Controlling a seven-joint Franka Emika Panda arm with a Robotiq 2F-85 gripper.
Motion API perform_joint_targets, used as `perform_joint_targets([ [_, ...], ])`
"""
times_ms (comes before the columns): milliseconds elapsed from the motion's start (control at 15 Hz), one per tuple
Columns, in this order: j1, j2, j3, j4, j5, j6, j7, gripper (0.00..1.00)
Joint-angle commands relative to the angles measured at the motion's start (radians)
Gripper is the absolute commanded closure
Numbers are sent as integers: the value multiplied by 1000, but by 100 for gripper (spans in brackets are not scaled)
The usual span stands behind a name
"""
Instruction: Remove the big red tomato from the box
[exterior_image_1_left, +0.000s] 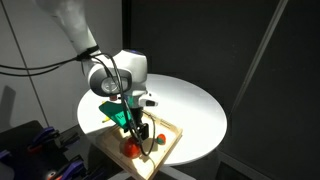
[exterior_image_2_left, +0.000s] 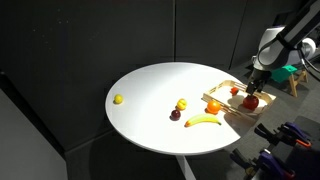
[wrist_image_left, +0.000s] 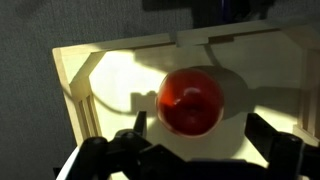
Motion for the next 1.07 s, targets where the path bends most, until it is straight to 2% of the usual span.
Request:
perform_joint_targets([
  [0, -18, 14, 18, 2, 20, 43, -16, 0],
  [333, -29, 43, 36, 3, 34, 108, -20, 0],
  [1000, -41, 106, 45, 16, 27, 144, -13, 0],
])
